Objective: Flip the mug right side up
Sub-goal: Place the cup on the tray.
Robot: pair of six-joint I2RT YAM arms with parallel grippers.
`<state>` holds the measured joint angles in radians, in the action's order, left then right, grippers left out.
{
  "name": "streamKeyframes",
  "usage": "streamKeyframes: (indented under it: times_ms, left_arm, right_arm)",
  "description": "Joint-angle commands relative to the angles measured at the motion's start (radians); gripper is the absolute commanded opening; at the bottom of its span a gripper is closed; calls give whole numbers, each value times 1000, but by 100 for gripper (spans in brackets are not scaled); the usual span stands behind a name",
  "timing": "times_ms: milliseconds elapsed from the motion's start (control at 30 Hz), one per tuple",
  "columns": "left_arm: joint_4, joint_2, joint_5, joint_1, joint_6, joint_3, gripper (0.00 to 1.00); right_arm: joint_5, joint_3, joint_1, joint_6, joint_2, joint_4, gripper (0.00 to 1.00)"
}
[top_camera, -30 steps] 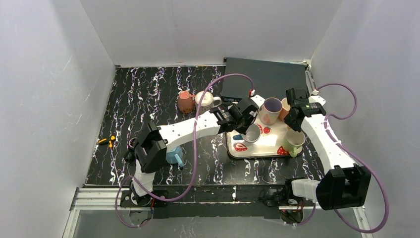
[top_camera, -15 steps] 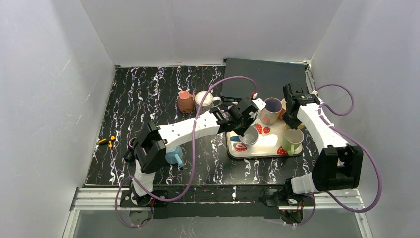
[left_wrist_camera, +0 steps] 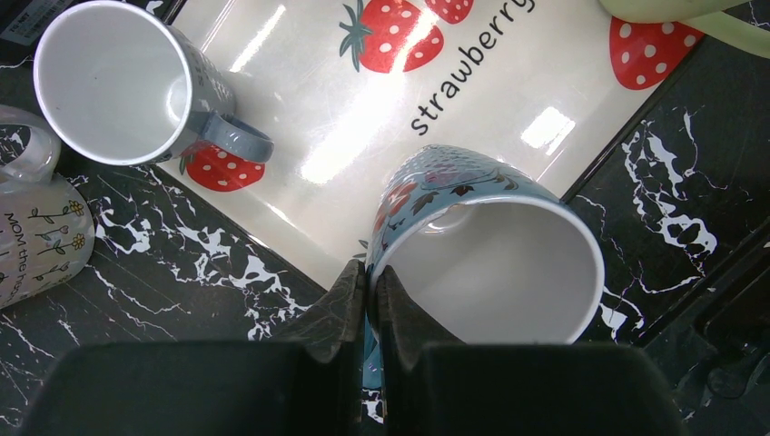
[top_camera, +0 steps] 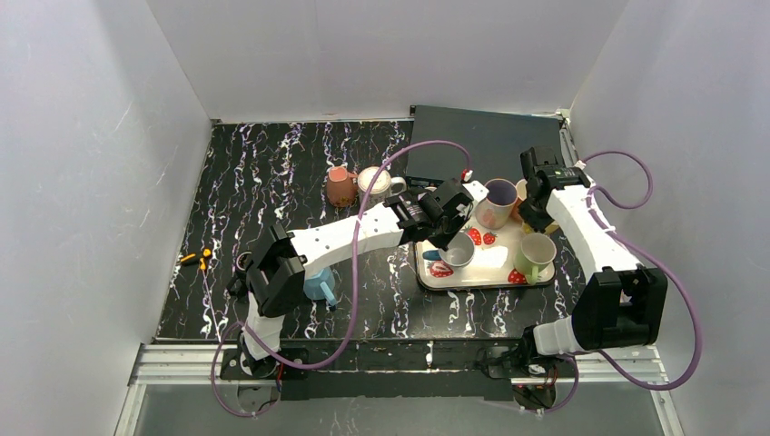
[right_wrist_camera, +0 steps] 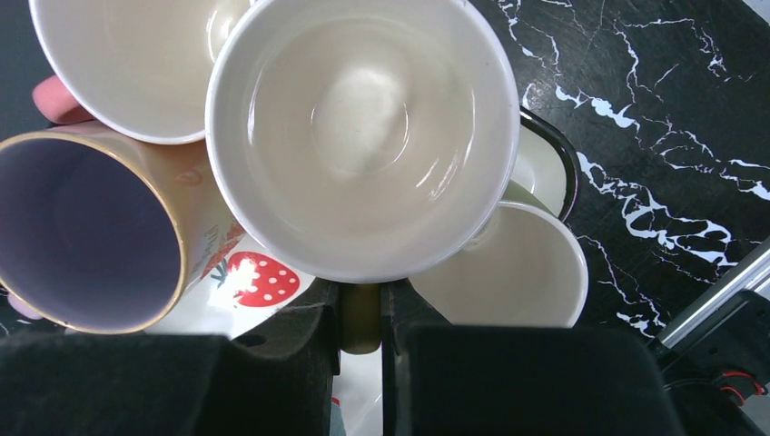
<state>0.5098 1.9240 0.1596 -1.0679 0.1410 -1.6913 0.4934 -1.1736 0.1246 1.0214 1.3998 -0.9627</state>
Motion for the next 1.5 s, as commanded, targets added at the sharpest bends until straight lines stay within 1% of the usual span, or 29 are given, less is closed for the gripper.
streamKeyframes:
  times_ms: [0,400,633,833,900,1033,1200,1300,1467]
  left_arm:
    - [-28,-82,-17,6,2,-19,0]
    - [-37,-83,-12,8,6,3,0]
    - [-42,-84,-13,8,8,12,0]
    - [-43,-85,-15,8,12,15,0]
    - [-45,-89,-13,8,12,17,0]
    - [-45,-89,-12,9,12,16,0]
    - [-47,-83,-19,9,14,10,0]
    - [-45,-77,-26,9,17,3,0]
    - [-48,-56,-40,9,29,-20,0]
  right_arm:
    - [40,-60,-5,61,-21,17,1]
    - [-7,-33,-4,257,61,24,1]
    - [-6,-16,-4,315,85,21,1]
    - [14,-5,-5,323,138,15,1]
    - [19,-5,-4,317,150,17,9]
    - [40,0,-3,308,150,25,33]
    - [43,-2,-3,283,126,33,58]
    - [41,-6,-4,268,105,30,67]
    - [51,-3,-4,236,46,38,70]
